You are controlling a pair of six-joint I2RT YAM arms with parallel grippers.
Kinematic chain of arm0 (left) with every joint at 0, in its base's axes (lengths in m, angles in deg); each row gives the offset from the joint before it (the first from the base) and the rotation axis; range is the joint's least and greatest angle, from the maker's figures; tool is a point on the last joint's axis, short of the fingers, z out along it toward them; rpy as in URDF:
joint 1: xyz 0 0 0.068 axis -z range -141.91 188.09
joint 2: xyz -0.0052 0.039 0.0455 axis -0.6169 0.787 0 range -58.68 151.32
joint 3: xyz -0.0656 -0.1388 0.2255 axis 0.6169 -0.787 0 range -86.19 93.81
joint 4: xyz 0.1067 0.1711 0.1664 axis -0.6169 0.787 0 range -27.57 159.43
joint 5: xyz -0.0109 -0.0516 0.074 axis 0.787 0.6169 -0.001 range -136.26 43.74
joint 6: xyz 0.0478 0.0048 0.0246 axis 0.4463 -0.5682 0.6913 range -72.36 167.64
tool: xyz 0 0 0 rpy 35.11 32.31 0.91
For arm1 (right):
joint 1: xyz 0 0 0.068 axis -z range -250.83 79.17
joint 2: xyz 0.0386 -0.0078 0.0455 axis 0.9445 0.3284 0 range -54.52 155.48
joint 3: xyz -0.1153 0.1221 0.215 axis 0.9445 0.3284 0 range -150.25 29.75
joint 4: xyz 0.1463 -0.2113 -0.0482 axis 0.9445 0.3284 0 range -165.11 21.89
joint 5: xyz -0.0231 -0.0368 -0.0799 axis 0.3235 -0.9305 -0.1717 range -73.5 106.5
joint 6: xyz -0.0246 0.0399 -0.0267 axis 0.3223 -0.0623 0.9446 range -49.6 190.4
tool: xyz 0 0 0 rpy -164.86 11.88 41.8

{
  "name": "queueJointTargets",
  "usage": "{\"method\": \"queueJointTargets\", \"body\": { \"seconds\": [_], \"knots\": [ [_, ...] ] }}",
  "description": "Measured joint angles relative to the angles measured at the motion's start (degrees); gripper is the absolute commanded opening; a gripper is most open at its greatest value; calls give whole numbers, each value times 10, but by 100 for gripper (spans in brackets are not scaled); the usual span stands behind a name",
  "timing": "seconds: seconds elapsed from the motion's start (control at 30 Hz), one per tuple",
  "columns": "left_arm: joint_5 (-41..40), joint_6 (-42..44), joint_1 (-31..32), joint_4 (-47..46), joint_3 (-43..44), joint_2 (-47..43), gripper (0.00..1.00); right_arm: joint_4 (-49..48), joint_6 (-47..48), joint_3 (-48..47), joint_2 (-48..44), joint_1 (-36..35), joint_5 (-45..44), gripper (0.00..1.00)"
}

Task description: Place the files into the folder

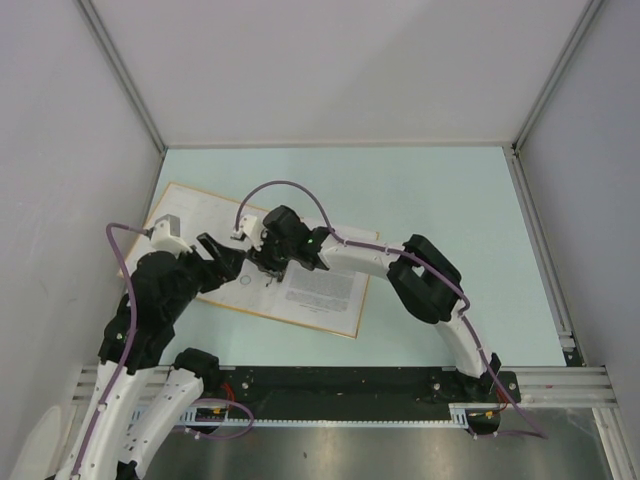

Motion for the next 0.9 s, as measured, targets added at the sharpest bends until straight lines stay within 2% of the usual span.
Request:
{"method": "queueJointTargets", "body": {
  "seconds": [0.07,0.1,0.17,0.2,0.3,0.43,0.57,0.7,0.8,0.9],
  "knots": [
    [0,0,0,2,2,0,82,9,0,-1,6,0,-10,35],
    [0,0,0,4,3,-1,82,12,2,-1,7,0,-14,23],
    [0,0,0,7,3,-2,82,19,2,-1,8,0,-16,11],
    [0,0,0,8,3,-2,82,19,5,-1,8,0,-21,0],
    [0,0,0,12,3,-2,83,13,14,7,6,0,-23,0],
    [-2,-1,0,12,3,1,90,-2,9,52,-23,2,-37,0],
    [-35,-11,0,31,23,43,100,-9,10,151,-94,20,-31,0],
    [-81,-25,-6,27,32,85,100,3,19,256,-180,60,-14,0],
    [-90,-35,-32,9,32,114,100,-3,18,314,-227,87,-11,0],
    [-50,-48,-93,-47,16,152,99,-16,14,379,-279,118,4,0]
  ]
}}
